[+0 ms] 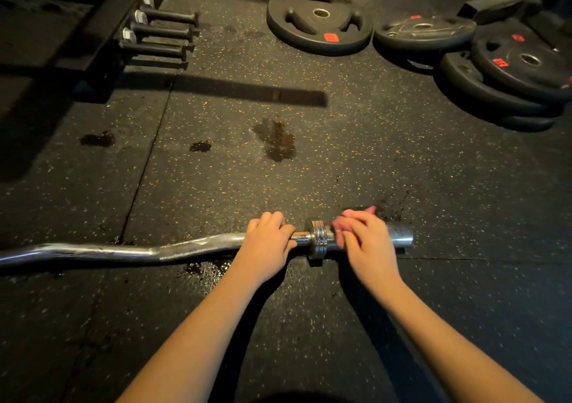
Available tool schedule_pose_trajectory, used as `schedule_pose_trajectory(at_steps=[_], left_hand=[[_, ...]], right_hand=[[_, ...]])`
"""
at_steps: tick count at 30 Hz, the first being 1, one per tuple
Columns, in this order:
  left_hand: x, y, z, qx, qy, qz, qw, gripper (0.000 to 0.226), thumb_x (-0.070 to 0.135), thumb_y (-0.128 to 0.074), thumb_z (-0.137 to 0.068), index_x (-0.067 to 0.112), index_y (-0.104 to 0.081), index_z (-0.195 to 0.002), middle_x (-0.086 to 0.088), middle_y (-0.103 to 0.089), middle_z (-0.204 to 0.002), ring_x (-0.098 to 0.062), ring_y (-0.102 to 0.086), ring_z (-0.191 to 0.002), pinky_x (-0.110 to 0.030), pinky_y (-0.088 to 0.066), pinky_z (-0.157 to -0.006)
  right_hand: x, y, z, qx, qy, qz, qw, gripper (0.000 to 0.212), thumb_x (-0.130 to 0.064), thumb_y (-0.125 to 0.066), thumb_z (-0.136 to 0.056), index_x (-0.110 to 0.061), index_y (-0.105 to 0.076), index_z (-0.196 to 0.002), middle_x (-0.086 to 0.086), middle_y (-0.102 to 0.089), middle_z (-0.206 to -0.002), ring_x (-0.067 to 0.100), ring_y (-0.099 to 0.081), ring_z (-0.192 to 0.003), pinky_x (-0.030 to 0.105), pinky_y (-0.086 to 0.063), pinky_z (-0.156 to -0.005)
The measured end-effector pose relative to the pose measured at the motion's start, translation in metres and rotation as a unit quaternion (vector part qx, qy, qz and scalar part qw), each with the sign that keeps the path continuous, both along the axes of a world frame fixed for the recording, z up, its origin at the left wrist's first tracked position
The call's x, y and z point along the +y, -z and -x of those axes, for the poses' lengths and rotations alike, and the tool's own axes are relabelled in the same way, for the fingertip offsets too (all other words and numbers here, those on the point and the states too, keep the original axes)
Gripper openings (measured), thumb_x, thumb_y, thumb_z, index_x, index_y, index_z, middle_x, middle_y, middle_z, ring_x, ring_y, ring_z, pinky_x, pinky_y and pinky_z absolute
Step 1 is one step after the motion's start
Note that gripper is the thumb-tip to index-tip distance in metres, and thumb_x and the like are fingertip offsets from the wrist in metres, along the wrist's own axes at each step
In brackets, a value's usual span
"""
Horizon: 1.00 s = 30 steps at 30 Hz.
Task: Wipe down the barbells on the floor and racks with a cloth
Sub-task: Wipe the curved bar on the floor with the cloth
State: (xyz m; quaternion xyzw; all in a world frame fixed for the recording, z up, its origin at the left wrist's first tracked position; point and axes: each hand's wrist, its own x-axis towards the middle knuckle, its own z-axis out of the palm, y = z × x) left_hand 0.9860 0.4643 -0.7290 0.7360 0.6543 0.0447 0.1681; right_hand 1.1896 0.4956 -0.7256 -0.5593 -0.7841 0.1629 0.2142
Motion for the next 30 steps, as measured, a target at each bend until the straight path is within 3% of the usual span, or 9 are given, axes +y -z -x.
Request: schedule_pose_trajectory(at_steps=[2,4,7,12,17,19,22,25,30], left_hand=[[0.001,0.0,0.0,0.006,-0.001,0.002,1.0,0.034,0.037,-0.038,-0.101,0.022,-0.051,-0.129,0.001,-0.043,-0.121,-0.02,-0.036,-0.114,-0.033,-0.026,-0.092],[0.001,-0.001,-0.001,0.01,-0.001,0.0,1.0,0.034,0.038,-0.038,-0.101,0.022,-0.05,-0.129,0.001,-0.043,-0.121,-0.02,-0.036,-0.115,-0.033,-0.026,-0.093],[0.002,0.0,0.0,0.01,0.003,-0.005,1.0,0.034,0.037,-0.037,-0.101,0.022,-0.05,-0.129,0.001,-0.043,-0.121,-0.02,-0.036,-0.114,-0.033,-0.026,-0.094],[0.004,0.002,0.001,0.02,0.007,-0.017,1.0,0.034,0.037,-0.037,-0.101,0.021,-0.051,-0.126,0.0,-0.044,-0.119,-0.022,-0.037,-0.113,-0.034,-0.027,-0.092],[0.006,0.002,0.002,0.024,0.012,-0.011,1.0,0.034,0.038,-0.037,-0.101,0.02,-0.051,-0.126,0.0,-0.044,-0.119,-0.022,-0.037,-0.114,-0.034,-0.027,-0.093],[0.006,0.003,0.002,0.022,0.012,-0.018,1.0,0.034,0.038,-0.037,-0.101,0.02,-0.051,-0.127,0.0,-0.044,-0.119,-0.022,-0.037,-0.114,-0.034,-0.026,-0.093],[0.007,0.002,0.002,0.022,0.01,-0.022,0.999,0.034,0.038,-0.037,-0.101,0.02,-0.05,-0.127,0.0,-0.044,-0.12,-0.022,-0.036,-0.115,-0.034,-0.025,-0.094],[0.006,0.001,0.002,0.024,0.012,-0.02,0.999,0.034,0.037,-0.036,-0.101,0.02,-0.049,-0.128,0.0,-0.044,-0.121,-0.021,-0.036,-0.115,-0.034,-0.025,-0.094],[0.007,0.002,0.001,0.022,0.013,-0.022,0.999,0.036,0.037,-0.036,-0.102,0.021,-0.048,-0.131,0.001,-0.044,-0.122,-0.021,-0.036,-0.116,-0.033,-0.025,-0.095]], right_hand=[[-0.005,-0.012,0.007,0.064,-0.04,0.027,0.997,0.028,-0.001,-0.053,-0.092,-0.019,-0.072,-0.1,-0.008,-0.067,-0.101,0.008,-0.057,-0.103,0.01,-0.035,-0.096],[0.003,-0.032,0.008,0.168,0.062,0.083,0.98,0.031,0.002,-0.047,-0.094,-0.021,-0.068,-0.091,-0.017,-0.065,-0.082,-0.005,-0.06,-0.088,0.007,-0.041,-0.09],[0.014,-0.043,0.004,0.279,0.194,0.08,0.937,0.024,-0.006,-0.041,-0.1,-0.013,-0.06,-0.114,-0.016,-0.06,-0.085,-0.009,-0.06,-0.081,0.006,-0.043,-0.074],[-0.004,-0.028,0.019,0.135,0.037,0.089,0.986,0.027,0.003,-0.041,-0.091,-0.017,-0.057,-0.098,-0.004,-0.068,-0.092,0.017,-0.064,-0.092,0.036,-0.051,-0.083],[0.01,-0.027,0.017,0.007,-0.076,0.086,0.993,0.012,-0.02,-0.058,-0.092,-0.013,-0.057,-0.082,-0.008,-0.056,-0.087,0.014,-0.052,-0.089,0.033,-0.04,-0.077],[0.02,-0.024,0.022,0.005,-0.041,0.108,0.993,0.006,-0.015,-0.053,-0.094,-0.017,-0.057,-0.097,-0.007,-0.057,-0.098,0.014,-0.054,-0.093,0.032,-0.041,-0.079],[0.009,-0.023,0.037,0.087,-0.068,0.182,0.977,0.044,0.002,-0.037,-0.095,-0.019,-0.054,-0.13,-0.007,-0.053,-0.13,0.007,-0.06,-0.095,0.032,-0.047,-0.096],[-0.007,-0.019,0.019,0.005,-0.163,0.103,0.981,0.059,0.004,-0.039,-0.089,-0.024,-0.046,-0.141,-0.013,-0.043,-0.144,0.0,-0.039,-0.131,0.024,-0.027,-0.113],[0.032,-0.009,0.028,-0.023,-0.037,0.088,0.995,0.022,-0.01,-0.039,-0.091,-0.013,-0.061,-0.091,-0.002,-0.062,-0.084,0.02,-0.056,-0.084,0.038,-0.045,-0.081]])
